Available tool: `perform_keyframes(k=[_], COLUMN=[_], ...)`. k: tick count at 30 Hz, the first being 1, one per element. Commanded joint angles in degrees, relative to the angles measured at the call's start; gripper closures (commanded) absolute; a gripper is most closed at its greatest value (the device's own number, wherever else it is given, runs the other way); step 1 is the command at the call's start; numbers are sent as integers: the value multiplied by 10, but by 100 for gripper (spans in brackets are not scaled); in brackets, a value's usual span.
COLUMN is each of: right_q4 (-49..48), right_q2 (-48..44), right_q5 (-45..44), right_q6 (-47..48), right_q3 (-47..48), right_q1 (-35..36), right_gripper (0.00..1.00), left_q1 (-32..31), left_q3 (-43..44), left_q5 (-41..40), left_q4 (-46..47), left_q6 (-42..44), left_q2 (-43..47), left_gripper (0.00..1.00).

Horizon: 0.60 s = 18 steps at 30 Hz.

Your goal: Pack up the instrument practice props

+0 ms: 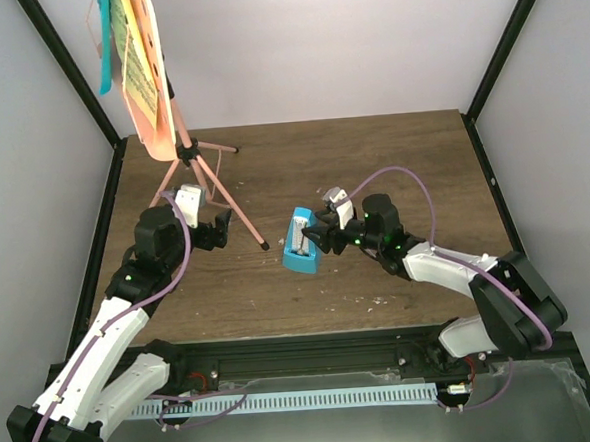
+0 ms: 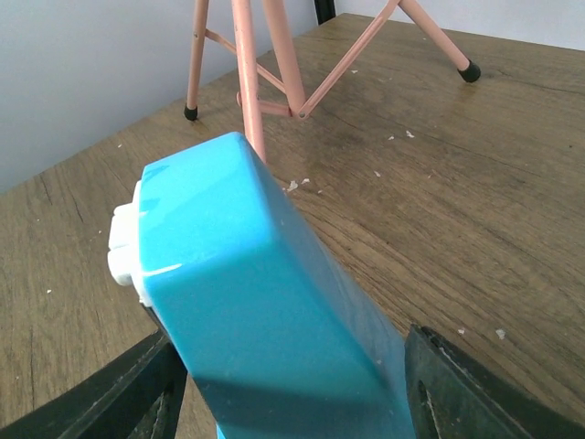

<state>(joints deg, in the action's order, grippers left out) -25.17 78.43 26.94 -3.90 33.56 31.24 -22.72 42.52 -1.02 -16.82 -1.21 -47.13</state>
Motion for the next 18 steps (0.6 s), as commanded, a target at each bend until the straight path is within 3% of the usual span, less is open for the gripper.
perform_keyframes(k=[1,18], right_q4=[-4,5], right_q2=[10,27], right_q5=[-2,5], right_q6=[-1,3], right_q3=[8,31], right_q1=[-8,-10], right_gripper=[34,34], left_q1=[-1,-1], left_q3=[2,3], left_q5=[1,0], left_q4=[0,1], left_q6=[8,9], left_q2=[1,1], left_gripper=[5,5])
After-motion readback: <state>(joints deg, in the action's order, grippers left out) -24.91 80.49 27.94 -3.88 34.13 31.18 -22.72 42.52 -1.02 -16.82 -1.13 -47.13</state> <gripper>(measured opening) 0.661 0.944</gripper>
